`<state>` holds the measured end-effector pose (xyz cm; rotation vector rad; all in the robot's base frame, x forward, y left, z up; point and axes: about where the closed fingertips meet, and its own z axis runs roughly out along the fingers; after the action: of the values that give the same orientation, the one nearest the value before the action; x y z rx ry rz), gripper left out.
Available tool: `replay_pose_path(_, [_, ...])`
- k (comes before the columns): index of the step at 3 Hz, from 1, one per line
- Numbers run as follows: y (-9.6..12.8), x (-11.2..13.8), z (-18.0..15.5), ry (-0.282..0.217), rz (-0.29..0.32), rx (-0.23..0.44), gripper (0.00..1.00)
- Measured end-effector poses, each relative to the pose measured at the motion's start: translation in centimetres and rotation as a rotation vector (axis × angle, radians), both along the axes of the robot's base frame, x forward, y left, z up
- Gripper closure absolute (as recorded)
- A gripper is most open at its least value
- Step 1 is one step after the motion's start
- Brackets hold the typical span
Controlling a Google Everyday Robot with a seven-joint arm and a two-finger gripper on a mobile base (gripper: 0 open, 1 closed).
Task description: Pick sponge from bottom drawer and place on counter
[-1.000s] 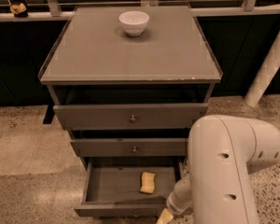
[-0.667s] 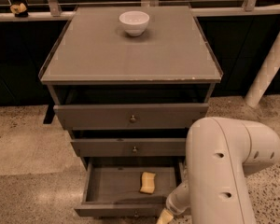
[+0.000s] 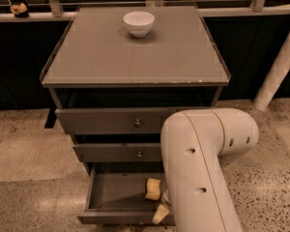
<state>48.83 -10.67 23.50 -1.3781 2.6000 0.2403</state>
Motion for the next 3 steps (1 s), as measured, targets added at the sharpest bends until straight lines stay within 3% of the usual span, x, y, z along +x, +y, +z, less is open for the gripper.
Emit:
replay_pose_path(1, [0.0, 0.0, 0.0, 0.000, 0.000, 0.000, 0.00])
replay_pose_path(3, [3.6, 4.1, -1.8, -0.039, 0.069, 0.017, 0.00])
